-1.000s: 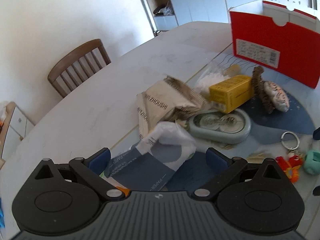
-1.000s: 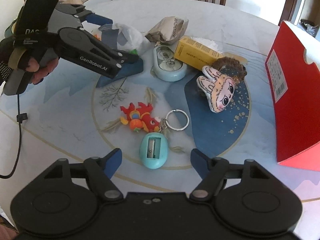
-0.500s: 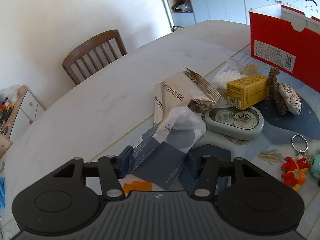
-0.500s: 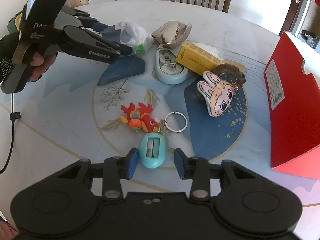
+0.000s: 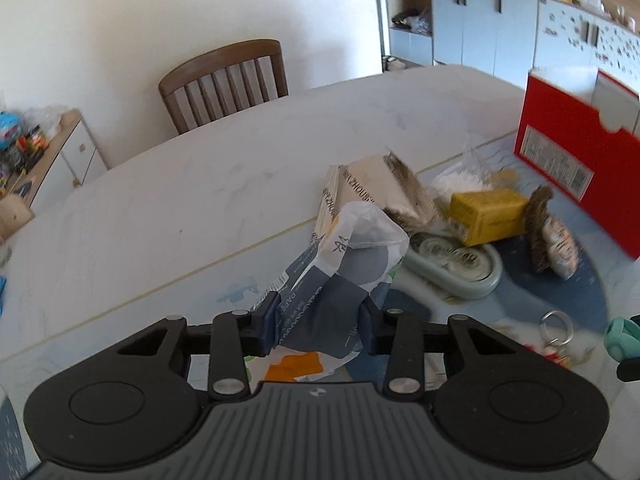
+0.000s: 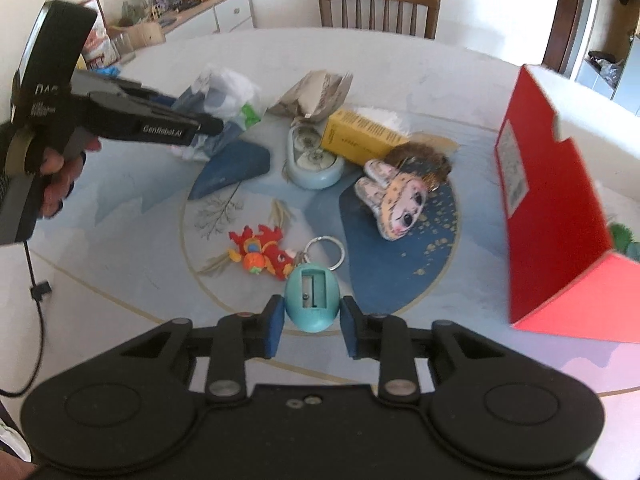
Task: Organize objects
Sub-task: 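Carry the keychain and white bag into the shoebox and release both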
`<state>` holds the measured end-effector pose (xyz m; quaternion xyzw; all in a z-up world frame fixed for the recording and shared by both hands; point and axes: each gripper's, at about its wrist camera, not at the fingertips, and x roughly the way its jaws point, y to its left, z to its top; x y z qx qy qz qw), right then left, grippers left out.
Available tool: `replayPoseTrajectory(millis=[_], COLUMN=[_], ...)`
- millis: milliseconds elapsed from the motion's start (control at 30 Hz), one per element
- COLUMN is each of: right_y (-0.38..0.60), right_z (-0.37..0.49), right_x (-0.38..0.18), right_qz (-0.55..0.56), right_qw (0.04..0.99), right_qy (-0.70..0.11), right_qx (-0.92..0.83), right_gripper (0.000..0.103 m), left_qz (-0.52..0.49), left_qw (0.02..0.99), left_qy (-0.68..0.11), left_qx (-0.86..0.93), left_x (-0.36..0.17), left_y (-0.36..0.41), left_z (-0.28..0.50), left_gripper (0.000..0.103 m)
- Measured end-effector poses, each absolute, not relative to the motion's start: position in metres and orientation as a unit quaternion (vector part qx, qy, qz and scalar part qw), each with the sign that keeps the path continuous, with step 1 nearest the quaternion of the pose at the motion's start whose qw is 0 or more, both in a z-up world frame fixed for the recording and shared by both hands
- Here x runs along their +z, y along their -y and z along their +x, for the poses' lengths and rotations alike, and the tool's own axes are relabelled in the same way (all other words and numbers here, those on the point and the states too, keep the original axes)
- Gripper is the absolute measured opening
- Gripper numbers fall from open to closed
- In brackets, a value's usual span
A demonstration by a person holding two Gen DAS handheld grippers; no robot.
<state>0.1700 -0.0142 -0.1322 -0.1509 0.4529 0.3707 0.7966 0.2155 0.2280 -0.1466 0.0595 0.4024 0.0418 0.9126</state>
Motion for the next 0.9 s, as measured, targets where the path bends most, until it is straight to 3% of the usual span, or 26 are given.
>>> replayPoseTrajectory(millis=[467, 900], right_y=[0.073, 0.134], right_z=[0.187, 0.229], right_x=[-0.069, -0.034], right_qz=[-0.106, -0.114], right_qw=[0.825, 0.85], right_qy=[-0.409, -0.374], right_qx=[0.376, 0.353], right_gripper=[0.029, 0.028], left_qz=[-0.007, -0.037], left_qw=[0.924, 0.924], left_qy=[-0.382, -0.38], left_qx=[0.024, -0.033], left_x=[-0.084, -0.047], left_y=[-0.168, -0.075], left_z=[0.195, 0.223], left_gripper=[0.038, 0.038])
